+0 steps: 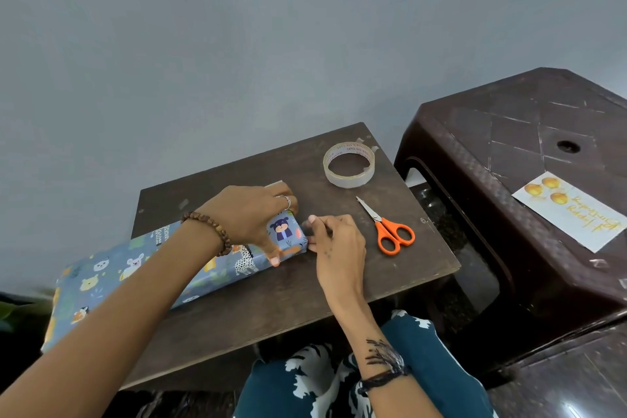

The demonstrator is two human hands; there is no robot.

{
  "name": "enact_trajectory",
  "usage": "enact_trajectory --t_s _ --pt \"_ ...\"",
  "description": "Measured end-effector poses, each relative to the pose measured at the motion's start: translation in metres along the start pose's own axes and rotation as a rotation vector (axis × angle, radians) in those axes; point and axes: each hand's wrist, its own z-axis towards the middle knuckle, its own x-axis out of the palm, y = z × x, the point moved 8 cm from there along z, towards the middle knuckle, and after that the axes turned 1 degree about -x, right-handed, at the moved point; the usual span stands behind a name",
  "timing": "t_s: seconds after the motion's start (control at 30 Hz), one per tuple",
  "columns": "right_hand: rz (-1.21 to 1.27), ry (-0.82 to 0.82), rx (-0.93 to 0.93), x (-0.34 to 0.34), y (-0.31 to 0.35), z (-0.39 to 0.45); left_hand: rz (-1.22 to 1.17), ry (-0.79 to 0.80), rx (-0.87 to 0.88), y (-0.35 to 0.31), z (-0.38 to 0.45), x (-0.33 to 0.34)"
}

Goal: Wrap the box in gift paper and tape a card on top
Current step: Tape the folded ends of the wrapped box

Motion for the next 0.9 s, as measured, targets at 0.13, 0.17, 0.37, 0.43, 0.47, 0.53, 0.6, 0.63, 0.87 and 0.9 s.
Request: enact_trajectory --t_s 0.13,0.17,0.37,0.43,0.47,0.53,0.6,0.63,0.87,0.9 --pt "-0.078 0.052 0.008 -0.004 0.004 0.000 -0.017 0.001 -0.007 0.000 0.002 0.000" --pt "-0.090 0.061 0.004 -0.004 0.004 -0.001 -0.018 0.002 -0.007 -0.001 0.002 0.000" --pt "-0.088 0.114 -0.034 -0.003 0.012 -0.005 -0.030 0.011 -0.005 -0.001 0.002 0.001" --pt "-0.122 0.131 -0.079 -0.002 0.016 -0.007 -0.028 0.015 -0.005 -0.001 0.003 0.001" --pt "-0.134 0.137 -0.096 -0.002 0.017 -0.008 -0.031 0.017 -0.004 -0.002 0.003 0.001" --pt "-0.127 0.145 -0.114 -0.004 0.023 -0.010 -0.041 0.024 0.000 -0.002 0.004 0.001" --pt "-0.187 0.171 -0.200 -0.004 0.034 -0.016 -0.048 0.030 0.003 -0.002 0.004 0.001" --pt "-0.267 0.196 -0.261 -0.002 0.039 -0.020 -0.043 0.030 0.001 -0.002 0.004 0.000" --pt "-0.703 0.084 -0.323 0.023 0.039 -0.044 0.010 0.059 -0.003 -0.003 0.007 0.000" --pt "-0.724 0.064 -0.322 0.025 0.038 -0.046 0.008 0.067 -0.006 -0.003 0.007 0.000"
